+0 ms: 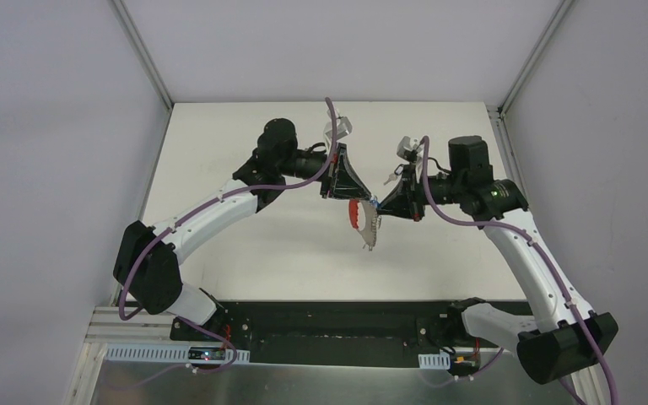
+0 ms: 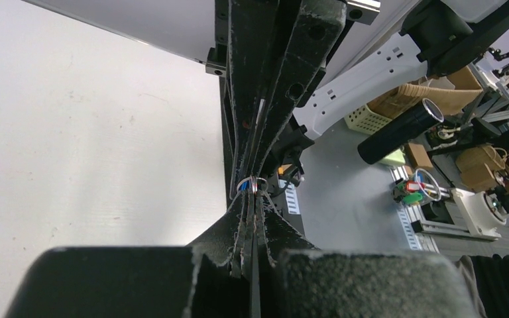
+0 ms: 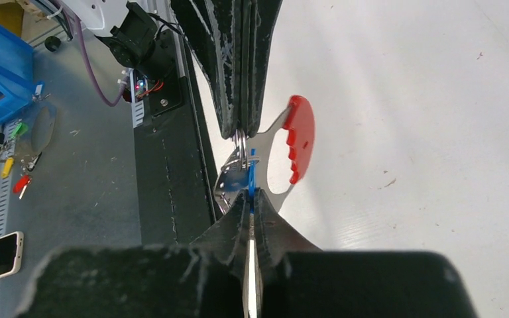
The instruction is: Put the keys on the keyring
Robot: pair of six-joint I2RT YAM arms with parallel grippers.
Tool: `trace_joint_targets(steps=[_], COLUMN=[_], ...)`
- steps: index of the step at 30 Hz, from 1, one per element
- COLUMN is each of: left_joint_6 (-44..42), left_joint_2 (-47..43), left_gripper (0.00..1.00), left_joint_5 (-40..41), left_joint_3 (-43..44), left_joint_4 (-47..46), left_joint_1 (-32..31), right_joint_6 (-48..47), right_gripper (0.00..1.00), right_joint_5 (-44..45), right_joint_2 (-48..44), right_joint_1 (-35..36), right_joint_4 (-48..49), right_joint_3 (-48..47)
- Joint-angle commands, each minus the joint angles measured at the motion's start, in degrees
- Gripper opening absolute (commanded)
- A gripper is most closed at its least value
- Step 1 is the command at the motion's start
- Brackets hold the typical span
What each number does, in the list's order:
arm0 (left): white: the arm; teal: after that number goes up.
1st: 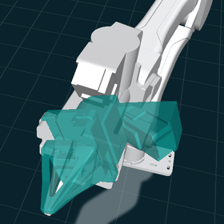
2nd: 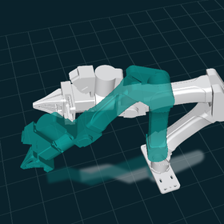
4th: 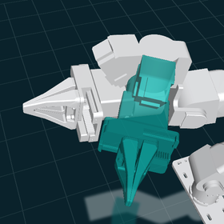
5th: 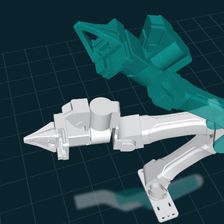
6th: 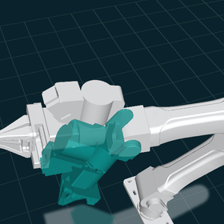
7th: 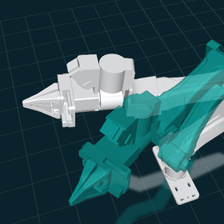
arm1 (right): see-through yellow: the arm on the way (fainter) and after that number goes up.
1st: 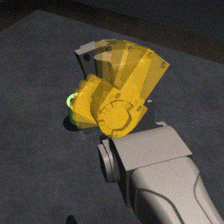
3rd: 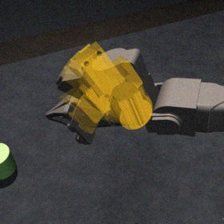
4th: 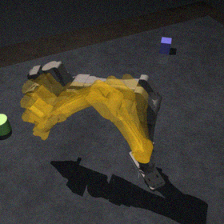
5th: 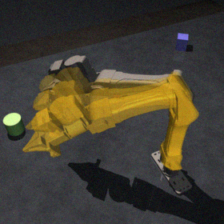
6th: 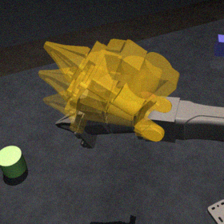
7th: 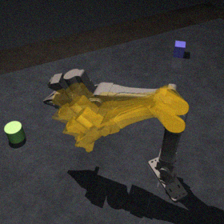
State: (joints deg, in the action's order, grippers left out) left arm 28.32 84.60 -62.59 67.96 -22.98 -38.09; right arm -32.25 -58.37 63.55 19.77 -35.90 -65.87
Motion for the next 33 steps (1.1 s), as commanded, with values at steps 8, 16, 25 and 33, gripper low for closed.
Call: trace_joint_targets(steps=[8, 16, 25, 33], left_joint_6=[-8.93, -20.68, -19.89, -6.30], left_joint_2=[-2.27, 0.14, 11.80, 24.42], left_gripper=[0.00, 0.00, 0.00, 0.00], left_joint_5=[1.74, 8.64, 15.18, 14.44], left_joint_3=[0.61, -0.70, 1.98, 5.94], left_joint_4=[8.37, 22.59, 25.57, 16.94], left_joint_1=[1.61, 1.61, -1.11, -4.80], right_joint_6=[-1.32, -3.35, -3.46, -5.14], right_gripper=[0.00, 0.00, 0.00, 0.00], right_joint_5=[10.59, 14.94, 24.68, 30.83], right_joint_2=[-2.00, 0.31, 1.64, 1.94], right_joint_1=[-0.45, -0.32, -1.22, -5.67], right_joint_4=[2.37, 5.37, 7.90, 5.95], right_joint_3=[1.97, 9.21, 17.44, 21.58])
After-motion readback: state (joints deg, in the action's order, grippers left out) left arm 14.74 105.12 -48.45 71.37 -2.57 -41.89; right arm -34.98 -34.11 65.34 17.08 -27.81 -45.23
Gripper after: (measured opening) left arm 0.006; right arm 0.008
